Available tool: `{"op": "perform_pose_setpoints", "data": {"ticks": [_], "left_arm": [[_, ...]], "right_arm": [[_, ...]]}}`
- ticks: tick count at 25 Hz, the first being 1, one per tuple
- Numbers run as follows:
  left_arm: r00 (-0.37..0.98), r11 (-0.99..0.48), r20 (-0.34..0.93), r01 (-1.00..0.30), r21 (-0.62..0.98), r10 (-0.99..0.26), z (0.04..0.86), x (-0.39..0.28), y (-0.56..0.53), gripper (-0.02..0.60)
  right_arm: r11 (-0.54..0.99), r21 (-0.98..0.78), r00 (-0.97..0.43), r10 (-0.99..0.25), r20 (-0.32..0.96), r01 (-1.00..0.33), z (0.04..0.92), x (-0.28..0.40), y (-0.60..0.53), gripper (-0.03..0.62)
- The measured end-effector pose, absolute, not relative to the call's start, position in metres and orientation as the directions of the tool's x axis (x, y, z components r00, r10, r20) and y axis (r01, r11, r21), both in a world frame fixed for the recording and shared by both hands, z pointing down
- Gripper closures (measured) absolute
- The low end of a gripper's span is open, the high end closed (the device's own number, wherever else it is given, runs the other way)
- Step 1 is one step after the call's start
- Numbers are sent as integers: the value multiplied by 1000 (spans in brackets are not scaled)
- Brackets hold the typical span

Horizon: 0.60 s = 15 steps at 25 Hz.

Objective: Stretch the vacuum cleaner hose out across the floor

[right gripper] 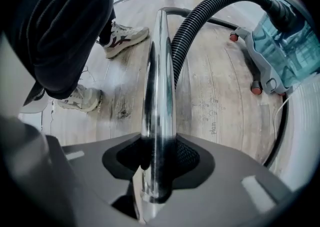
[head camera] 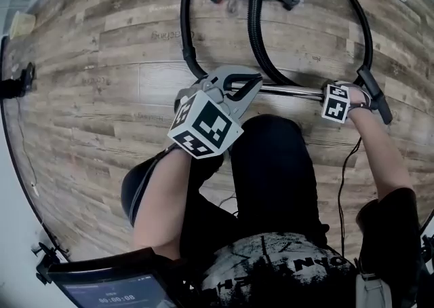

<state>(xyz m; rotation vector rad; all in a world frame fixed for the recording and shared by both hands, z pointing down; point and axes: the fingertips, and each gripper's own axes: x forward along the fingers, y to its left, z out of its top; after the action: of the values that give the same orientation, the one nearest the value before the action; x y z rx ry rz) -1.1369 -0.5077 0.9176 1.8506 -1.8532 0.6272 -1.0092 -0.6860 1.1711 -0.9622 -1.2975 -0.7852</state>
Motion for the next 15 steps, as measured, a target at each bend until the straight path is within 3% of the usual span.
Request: {"op": "perform_pose_setpoints", "data": {"ticks": [1,7,15], "left_arm": [[26,-30,631,-1000,5,-775,929,-1133,-510,504],[105,-268,849,-962,-44,-518,1017,-1102,-517,373],[111,-374,900,-925,-60,-420,1086,-1086,-552,292]], "right_arm": [[415,-133,127,41,991,900,1164,-1009,-689,437],[391,-69,78,-6,997,918,1120,-1023,-701,439],[379,-29,51,-48,998,925,1074,-1030,-693,437]]}}
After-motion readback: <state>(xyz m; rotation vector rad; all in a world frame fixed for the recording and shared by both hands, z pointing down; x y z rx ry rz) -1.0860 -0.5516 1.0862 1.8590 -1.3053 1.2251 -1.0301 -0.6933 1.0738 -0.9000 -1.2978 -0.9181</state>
